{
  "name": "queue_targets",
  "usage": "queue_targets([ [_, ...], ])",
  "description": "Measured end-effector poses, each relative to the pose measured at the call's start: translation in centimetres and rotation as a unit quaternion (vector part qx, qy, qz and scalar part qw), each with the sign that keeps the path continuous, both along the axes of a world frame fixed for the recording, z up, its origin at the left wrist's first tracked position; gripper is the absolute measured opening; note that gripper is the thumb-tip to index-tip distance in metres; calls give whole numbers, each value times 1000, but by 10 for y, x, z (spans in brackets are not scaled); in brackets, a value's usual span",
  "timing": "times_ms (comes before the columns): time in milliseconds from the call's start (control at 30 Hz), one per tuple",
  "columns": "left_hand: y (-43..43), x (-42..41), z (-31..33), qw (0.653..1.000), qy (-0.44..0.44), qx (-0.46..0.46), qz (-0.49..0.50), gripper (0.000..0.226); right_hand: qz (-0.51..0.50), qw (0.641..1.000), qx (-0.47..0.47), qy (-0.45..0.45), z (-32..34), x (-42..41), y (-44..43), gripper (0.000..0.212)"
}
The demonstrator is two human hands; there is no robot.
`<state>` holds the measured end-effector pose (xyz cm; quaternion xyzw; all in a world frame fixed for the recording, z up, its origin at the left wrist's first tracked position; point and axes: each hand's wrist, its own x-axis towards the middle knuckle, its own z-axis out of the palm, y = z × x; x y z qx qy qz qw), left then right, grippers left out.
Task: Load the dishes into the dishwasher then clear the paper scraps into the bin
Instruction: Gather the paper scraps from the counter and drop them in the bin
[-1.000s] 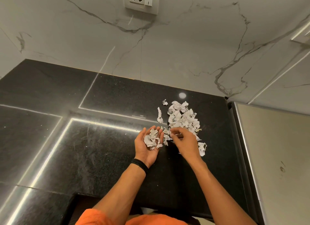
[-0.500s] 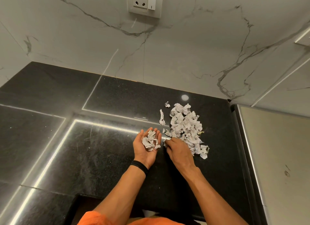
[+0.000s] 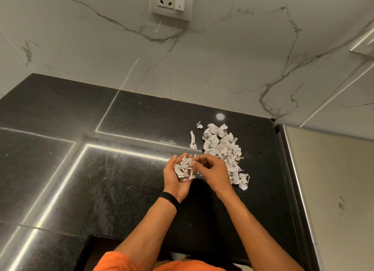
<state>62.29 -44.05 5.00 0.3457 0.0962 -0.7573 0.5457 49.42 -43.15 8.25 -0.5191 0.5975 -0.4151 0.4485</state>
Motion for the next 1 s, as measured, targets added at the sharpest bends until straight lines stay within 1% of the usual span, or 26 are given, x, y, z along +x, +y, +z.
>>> queue_targets([
  [67, 0, -1, 2, 1000, 11, -6, -2, 36, -16, 999, -4, 28, 0, -2, -5, 6],
  [100, 0, -1, 3, 1000, 21, -7, 1, 36, -38, 997, -5, 60, -2, -5, -6, 6],
  [167, -1, 1, 2, 999, 34, -5, 13, 36, -48, 983, -3, 175, -6, -15, -7, 6],
  [233, -3, 4, 0, 999, 39, -1, 24, 37, 26, 952, -3, 305, -11, -21, -4, 14],
  [300, -5, 5, 0, 999, 40, 3, 31, 37, 106, 912, -20, 396, -19, -20, 0, 20],
  [333, -5, 6, 0, 999, 38, 5, 33, 36, 125, 898, -34, 420, -23, -19, 1, 20],
  [400, -7, 7, 0, 999, 31, 6, 35, 37, 130, 887, -58, 439, -29, -17, 4, 20],
  [467, -8, 10, -1, 999, 24, 5, 37, 40, 115, 892, -65, 433, -32, -15, 7, 17],
  [533, -9, 12, -2, 999, 13, 4, 36, 44, 67, 921, -35, 383, -31, -14, 8, 12],
  [600, -10, 11, -3, 999, 4, 3, 32, 47, 2, 961, 7, 277, -23, -12, 4, 8],
  [667, -12, 10, -4, 1000, -5, 2, 27, 47, -36, 985, 9, 170, -10, -7, -4, 7],
  [733, -14, 7, -5, 1000, -13, 1, 17, 45, -15, 995, -15, 95, 4, 1, -13, 7],
  [833, -15, 4, -2, 1000, -21, -14, -2, 40, 51, 998, -20, 20, 16, 9, -25, 8],
  [867, -15, 3, 0, 1000, -16, -20, -5, 40, 59, 998, -17, 9, 16, 9, -29, 8],
  [933, -17, 3, 2, 1000, 4, -13, 1, 38, 35, 999, -25, 33, 10, 5, -36, 9],
  [1000, -21, 5, 1, 1000, 22, -3, 10, 38, -3, 992, -36, 124, 0, -4, -42, 11],
])
